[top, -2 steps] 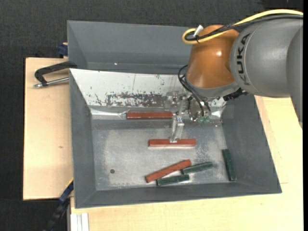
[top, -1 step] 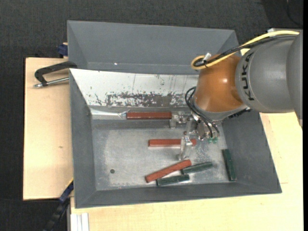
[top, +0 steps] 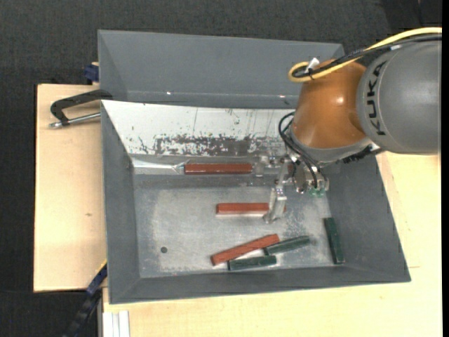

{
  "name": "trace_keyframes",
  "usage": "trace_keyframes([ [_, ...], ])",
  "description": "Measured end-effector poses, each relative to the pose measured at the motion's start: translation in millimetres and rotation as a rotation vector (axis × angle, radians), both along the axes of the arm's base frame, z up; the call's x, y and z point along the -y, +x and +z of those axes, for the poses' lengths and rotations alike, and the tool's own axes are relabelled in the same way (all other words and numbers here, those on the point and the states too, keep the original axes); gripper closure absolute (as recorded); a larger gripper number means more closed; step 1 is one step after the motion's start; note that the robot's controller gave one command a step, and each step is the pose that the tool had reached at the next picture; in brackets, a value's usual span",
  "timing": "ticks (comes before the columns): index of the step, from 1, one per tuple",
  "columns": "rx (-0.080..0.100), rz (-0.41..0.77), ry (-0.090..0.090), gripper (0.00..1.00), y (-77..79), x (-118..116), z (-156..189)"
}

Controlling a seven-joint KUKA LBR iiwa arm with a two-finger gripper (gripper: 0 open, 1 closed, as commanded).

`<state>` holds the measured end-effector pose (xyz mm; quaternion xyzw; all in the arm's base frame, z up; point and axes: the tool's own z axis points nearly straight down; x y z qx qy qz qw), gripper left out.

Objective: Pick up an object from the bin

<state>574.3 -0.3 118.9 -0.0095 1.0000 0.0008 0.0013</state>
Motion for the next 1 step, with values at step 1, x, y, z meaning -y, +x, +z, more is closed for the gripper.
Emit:
trace_keyframes([
  [1,0.003,0.023,-0.001,0.00,0.7,-1.8,-6.7],
])
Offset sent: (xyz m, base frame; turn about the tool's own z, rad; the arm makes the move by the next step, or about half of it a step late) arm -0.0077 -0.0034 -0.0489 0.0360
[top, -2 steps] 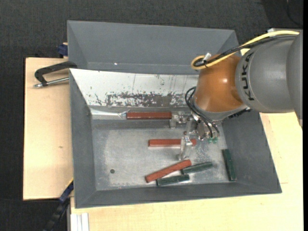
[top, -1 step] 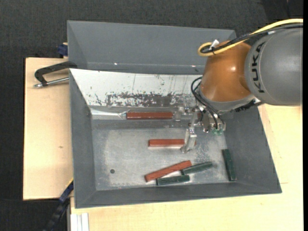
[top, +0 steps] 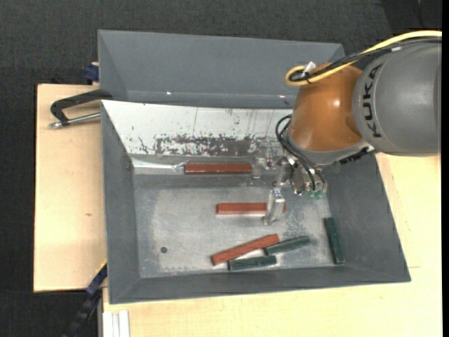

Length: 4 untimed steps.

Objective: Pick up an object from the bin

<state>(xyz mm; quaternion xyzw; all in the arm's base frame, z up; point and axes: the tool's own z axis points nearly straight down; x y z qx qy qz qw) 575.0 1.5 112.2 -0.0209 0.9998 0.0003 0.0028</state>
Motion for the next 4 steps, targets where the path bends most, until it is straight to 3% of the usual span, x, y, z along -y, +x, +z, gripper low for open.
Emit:
trace_keyframes([
  [1,-0.008,-0.060,0.001,0.00,-8.4,4.2,-43.7],
  [2,-0.003,-0.137,0.001,1.00,-7.0,11.4,-41.4],
  [4,-0.004,-0.149,0.001,1.00,-7.1,12.3,-39.7],
])
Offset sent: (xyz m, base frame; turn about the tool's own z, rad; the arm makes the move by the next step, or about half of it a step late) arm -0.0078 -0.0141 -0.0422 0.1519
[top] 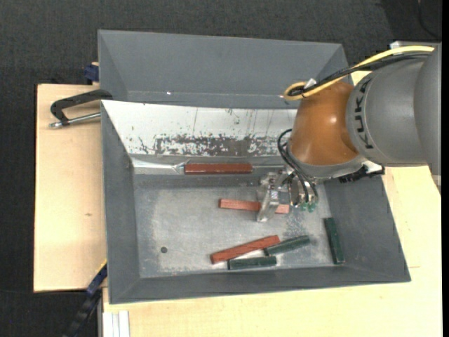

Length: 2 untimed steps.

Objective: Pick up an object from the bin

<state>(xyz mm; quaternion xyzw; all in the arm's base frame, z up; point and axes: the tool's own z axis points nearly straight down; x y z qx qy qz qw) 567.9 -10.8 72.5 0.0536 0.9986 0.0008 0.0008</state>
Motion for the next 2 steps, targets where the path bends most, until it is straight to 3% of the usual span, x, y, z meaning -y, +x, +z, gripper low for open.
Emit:
trace_keyframes([
  [2,-0.003,0.002,0.000,1.00,-1.3,0,32],
])
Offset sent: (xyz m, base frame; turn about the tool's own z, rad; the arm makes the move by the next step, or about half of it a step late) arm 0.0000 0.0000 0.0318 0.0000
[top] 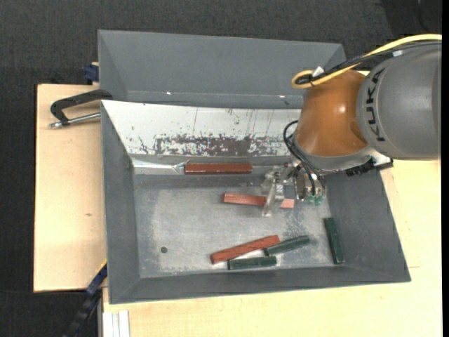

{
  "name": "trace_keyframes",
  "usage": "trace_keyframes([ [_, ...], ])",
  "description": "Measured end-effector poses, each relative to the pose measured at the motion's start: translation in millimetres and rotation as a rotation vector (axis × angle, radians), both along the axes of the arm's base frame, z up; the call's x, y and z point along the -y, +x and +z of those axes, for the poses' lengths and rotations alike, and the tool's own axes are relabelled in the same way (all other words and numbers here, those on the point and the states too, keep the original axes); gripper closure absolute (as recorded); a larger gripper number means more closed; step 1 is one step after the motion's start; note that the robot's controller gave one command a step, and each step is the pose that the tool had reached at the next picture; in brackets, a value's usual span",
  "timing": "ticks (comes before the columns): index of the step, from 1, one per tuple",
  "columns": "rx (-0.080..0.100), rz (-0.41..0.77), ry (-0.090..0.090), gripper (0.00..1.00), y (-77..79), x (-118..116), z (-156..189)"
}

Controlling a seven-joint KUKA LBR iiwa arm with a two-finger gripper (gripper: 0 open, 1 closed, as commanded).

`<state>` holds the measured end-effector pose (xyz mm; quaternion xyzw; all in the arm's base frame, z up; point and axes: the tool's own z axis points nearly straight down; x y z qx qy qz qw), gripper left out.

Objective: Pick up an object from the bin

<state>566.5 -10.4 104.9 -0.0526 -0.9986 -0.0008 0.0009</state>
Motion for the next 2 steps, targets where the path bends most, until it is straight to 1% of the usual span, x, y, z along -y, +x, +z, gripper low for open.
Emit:
trace_keyframes([
  [1,0.010,0.000,0.000,1.00,2.7,0.1,14.7],
  [2,0.012,0.000,-0.001,1.00,3.1,0.1,20.7],
])
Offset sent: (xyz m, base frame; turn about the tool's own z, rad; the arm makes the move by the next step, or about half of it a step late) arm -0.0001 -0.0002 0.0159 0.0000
